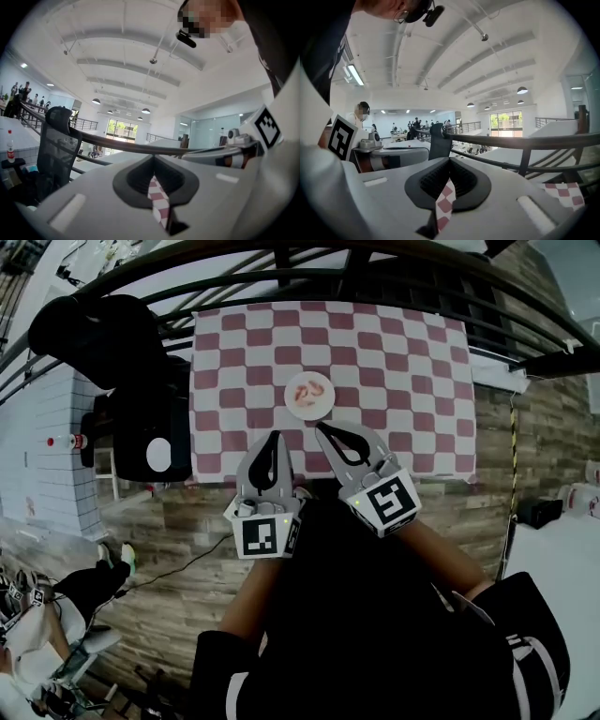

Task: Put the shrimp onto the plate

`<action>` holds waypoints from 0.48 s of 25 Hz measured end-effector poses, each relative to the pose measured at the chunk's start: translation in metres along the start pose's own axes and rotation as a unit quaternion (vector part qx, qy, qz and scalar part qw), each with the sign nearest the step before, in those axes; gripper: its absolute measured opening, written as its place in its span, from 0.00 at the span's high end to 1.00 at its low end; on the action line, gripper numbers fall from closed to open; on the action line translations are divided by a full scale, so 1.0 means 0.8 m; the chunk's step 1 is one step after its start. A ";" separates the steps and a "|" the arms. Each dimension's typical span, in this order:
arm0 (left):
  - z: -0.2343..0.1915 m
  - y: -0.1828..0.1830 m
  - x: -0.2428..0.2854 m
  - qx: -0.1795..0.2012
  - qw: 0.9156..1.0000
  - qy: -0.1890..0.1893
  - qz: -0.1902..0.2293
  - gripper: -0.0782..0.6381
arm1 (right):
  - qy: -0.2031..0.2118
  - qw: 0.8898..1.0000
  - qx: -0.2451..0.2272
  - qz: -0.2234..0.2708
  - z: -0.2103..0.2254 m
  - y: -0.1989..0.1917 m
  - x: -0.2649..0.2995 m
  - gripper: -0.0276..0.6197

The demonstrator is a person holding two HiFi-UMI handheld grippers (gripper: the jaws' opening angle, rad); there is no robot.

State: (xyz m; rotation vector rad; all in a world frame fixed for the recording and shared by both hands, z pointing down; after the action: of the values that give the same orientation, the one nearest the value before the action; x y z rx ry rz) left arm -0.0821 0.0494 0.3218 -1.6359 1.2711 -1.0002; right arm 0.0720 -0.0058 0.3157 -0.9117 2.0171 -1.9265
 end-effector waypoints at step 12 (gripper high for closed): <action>0.022 0.013 -0.022 0.032 0.998 -0.033 0.047 0.88 | -0.110 0.993 -0.029 0.042 -0.030 0.021 -0.043 0.96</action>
State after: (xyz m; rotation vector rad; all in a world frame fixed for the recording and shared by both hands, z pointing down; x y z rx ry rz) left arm -0.0719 0.0675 0.3043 -1.5336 1.2492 -0.9127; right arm 0.0810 0.0328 0.2935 -0.9889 1.9580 -1.6531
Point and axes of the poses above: the fingertips, and each gripper's own axes: x forward along the fingers, z to its right, y out of its top, the point moved 9 cm from there along -x, backward along the fingers, and after that the axes turned 12 degrees about -x, right-handed, at the moved point
